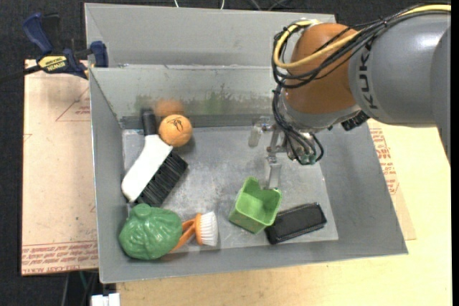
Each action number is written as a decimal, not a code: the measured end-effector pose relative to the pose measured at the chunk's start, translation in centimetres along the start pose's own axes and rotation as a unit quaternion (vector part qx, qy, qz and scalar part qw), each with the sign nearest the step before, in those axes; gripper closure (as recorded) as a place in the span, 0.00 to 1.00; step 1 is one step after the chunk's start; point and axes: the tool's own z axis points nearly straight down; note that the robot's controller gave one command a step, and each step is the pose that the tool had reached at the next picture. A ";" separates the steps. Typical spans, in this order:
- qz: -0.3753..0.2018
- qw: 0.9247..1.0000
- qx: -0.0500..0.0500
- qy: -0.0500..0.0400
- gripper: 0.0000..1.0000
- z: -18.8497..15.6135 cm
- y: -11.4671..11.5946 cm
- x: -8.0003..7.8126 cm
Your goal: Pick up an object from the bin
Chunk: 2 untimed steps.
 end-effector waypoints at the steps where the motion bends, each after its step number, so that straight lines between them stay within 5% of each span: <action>1: 0.000 1.000 0.000 -0.003 0.00 -0.4 0.0 -0.1; 2: -0.145 0.989 0.000 -0.005 0.00 5.7 -1.0 6.4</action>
Offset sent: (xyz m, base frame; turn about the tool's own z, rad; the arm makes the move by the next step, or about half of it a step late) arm -0.0780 -0.0133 -0.0691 -0.3466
